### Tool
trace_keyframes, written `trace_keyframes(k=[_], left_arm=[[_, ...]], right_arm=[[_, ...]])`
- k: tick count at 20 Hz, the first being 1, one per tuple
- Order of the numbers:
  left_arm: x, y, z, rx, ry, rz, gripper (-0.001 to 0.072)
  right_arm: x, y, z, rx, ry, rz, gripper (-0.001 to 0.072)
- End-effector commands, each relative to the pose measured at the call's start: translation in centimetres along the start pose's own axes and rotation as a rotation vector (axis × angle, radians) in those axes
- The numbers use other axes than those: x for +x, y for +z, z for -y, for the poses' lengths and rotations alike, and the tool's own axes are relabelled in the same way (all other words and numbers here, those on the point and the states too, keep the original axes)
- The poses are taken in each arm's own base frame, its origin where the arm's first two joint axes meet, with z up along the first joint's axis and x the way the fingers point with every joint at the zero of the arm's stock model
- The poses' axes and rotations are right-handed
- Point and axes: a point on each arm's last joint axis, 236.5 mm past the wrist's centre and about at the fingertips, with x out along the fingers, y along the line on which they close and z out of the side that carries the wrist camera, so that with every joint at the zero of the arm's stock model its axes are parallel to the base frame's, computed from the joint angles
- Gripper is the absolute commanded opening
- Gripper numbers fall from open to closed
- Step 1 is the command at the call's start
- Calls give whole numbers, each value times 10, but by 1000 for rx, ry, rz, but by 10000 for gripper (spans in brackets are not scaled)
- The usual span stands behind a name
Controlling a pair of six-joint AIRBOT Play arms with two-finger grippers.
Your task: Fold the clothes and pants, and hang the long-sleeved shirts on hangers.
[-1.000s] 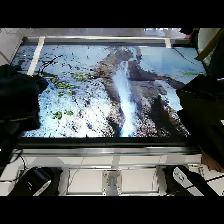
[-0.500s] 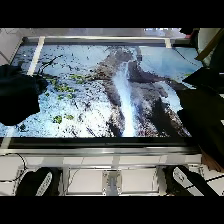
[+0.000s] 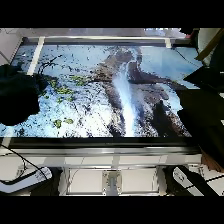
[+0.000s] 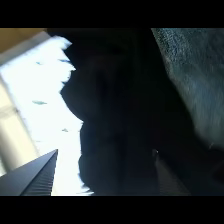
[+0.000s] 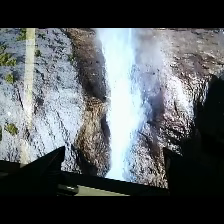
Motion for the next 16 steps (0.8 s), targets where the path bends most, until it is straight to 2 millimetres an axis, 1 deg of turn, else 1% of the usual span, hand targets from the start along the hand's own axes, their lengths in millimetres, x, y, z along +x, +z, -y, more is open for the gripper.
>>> trace_keyframes(k=[1,2,4,6,9,11,12,13,14,15,16], left_arm=[[36,20,27,-361,-261,-26,702],[39,27,36,-417,-331,-21,702],[43,34,54,-467,-451,-28,700],[49,32,74,-495,-546,-62,700],[67,24,94,-588,-621,-124,700],[75,30,102,-626,-670,-105,686],[74,35,106,-622,-698,-87,541],[69,39,112,-577,-730,-58,189],[61,43,118,-501,-763,-20,16],[49,47,125,-447,-797,7,13],[33,53,134,-411,-834,36,13]], right_arm=[[0,5,2,-1,-11,23,689],[0,7,3,0,-12,27,689],[0,10,3,0,-13,41,689],[0,11,3,1,-14,47,689],[0,12,3,9,-13,49,689],[0,12,3,13,-12,49,689],[0,12,3,20,-13,50,689],[0,13,4,19,-14,54,689],[0,16,4,19,-14,66,689],[0,17,4,19,-15,69,689],[0,16,4,19,-17,66,689]])
